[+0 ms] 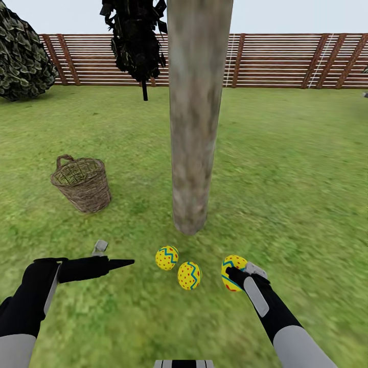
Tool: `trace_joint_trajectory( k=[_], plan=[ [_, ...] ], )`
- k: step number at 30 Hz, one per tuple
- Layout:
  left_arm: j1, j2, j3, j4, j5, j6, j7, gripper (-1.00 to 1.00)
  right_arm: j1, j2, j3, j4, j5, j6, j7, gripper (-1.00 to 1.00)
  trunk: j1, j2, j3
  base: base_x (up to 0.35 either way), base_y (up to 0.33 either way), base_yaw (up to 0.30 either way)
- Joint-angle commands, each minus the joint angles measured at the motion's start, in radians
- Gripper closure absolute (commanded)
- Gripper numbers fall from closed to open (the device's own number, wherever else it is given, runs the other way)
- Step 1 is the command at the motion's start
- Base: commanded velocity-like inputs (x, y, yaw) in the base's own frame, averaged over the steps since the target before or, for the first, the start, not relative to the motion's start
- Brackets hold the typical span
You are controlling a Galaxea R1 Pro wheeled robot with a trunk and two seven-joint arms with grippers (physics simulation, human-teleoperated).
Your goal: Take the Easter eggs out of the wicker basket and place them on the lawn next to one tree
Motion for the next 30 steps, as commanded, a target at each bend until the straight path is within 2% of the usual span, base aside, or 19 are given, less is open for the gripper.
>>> trace_joint_trajectory(
  k=[1, 5, 11, 17, 30],
  plan=[
    [-0.001, 0.000, 0.001, -0.001, -0.010, 0.010, -0.009, -1.00, 0.000, 0.000, 0.002, -0.002, -0.009, 0.002, -0.009, 1.00, 0.000, 0.000, -0.001, 0.000, -0.032, 0.000],
    [-0.001, 0.000, 0.000, -0.001, -0.011, 0.010, -0.009, -1.00, 0.000, 0.001, 0.003, -0.002, -0.009, 0.002, -0.009, 1.00, 0.000, 0.000, 0.000, 0.002, -0.120, 0.053],
    [-0.001, 0.000, 0.001, -0.001, -0.012, 0.010, -0.009, -1.00, 0.000, 0.000, 0.030, -0.002, -0.009, 0.002, -0.009, 1.00, 0.000, 0.000, 0.003, 0.166, -0.127, 0.214],
    [-0.001, 0.000, 0.000, -0.002, -0.012, 0.007, -0.009, -1.00, 0.000, -0.001, 0.033, -0.002, -0.009, 0.002, -0.009, 1.00, 0.000, 0.000, 0.005, 0.107, -0.047, 0.107],
    [0.000, 0.000, 0.000, -0.002, -0.012, 0.006, -0.009, -1.00, 0.000, 0.000, 0.034, -0.002, -0.007, 0.000, -0.009, 1.00, 0.050, -0.091, -0.035, 0.001, 0.000, 0.035]
  ],
)
